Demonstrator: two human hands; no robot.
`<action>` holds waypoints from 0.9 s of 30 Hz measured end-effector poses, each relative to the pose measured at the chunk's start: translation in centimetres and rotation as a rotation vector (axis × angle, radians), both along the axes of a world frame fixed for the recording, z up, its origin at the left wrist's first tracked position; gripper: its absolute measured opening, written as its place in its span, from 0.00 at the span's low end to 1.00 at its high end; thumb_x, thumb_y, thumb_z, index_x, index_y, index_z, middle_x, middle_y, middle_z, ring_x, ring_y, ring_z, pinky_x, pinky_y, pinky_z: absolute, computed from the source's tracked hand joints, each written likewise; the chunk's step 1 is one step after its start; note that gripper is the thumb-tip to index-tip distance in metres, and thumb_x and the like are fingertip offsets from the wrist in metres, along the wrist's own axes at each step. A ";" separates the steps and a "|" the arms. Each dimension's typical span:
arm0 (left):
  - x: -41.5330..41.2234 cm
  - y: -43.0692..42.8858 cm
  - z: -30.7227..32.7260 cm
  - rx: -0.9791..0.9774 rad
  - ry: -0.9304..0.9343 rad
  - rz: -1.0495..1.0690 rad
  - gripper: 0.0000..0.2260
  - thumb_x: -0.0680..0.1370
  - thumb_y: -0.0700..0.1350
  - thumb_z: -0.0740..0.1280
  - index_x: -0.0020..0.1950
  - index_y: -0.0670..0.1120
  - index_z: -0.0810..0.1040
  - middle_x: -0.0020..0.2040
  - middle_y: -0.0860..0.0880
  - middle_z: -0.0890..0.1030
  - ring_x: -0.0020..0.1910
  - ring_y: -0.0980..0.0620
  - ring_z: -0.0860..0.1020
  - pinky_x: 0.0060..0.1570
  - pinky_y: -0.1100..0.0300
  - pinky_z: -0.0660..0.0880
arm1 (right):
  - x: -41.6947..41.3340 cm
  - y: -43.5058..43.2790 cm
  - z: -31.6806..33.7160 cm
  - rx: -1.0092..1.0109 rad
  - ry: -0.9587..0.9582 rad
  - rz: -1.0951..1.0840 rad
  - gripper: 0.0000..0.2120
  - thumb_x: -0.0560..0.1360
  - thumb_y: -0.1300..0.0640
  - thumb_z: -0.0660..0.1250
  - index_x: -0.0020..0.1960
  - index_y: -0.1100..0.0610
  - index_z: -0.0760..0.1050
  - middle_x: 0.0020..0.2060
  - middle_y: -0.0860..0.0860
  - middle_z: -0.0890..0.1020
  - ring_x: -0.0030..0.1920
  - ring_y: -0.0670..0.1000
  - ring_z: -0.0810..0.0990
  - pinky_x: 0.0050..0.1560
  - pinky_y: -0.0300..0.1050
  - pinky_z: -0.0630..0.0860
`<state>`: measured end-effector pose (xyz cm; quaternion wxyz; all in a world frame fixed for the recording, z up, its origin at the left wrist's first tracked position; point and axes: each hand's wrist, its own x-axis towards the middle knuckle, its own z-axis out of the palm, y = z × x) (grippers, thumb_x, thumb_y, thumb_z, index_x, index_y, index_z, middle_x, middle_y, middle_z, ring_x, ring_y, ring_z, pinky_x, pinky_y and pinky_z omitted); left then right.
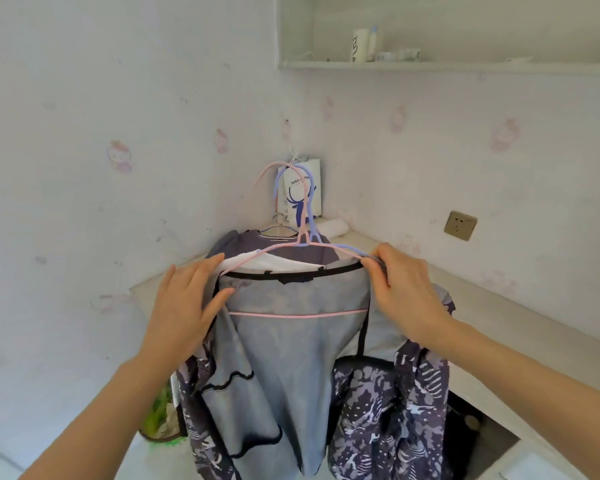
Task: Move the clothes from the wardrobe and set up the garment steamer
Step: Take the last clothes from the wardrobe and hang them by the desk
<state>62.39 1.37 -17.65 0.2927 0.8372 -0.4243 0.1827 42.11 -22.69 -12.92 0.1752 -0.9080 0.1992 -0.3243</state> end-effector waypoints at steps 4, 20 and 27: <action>5.5 -2.0 1.9 -0.084 -0.046 0.050 0.18 0.80 0.57 0.59 0.63 0.47 0.74 0.51 0.49 0.76 0.51 0.47 0.72 0.51 0.54 0.71 | 5.4 -1.8 1.9 -0.018 -0.027 -0.034 0.10 0.80 0.53 0.57 0.41 0.55 0.69 0.32 0.45 0.74 0.38 0.58 0.76 0.48 0.55 0.69; 23.6 -11.2 8.2 -0.175 -0.079 0.092 0.11 0.80 0.53 0.59 0.47 0.49 0.77 0.37 0.53 0.69 0.41 0.52 0.69 0.36 0.56 0.66 | 23.3 -9.3 7.0 -0.068 0.009 -0.158 0.16 0.81 0.47 0.52 0.47 0.58 0.70 0.40 0.53 0.79 0.42 0.58 0.76 0.39 0.49 0.70; 30.5 -17.4 5.7 -0.122 -0.011 0.105 0.12 0.80 0.54 0.59 0.48 0.48 0.77 0.38 0.50 0.71 0.45 0.48 0.73 0.40 0.51 0.72 | 30.8 -16.1 4.3 -0.064 0.058 -0.155 0.16 0.81 0.46 0.52 0.47 0.58 0.69 0.39 0.52 0.77 0.40 0.57 0.75 0.37 0.48 0.68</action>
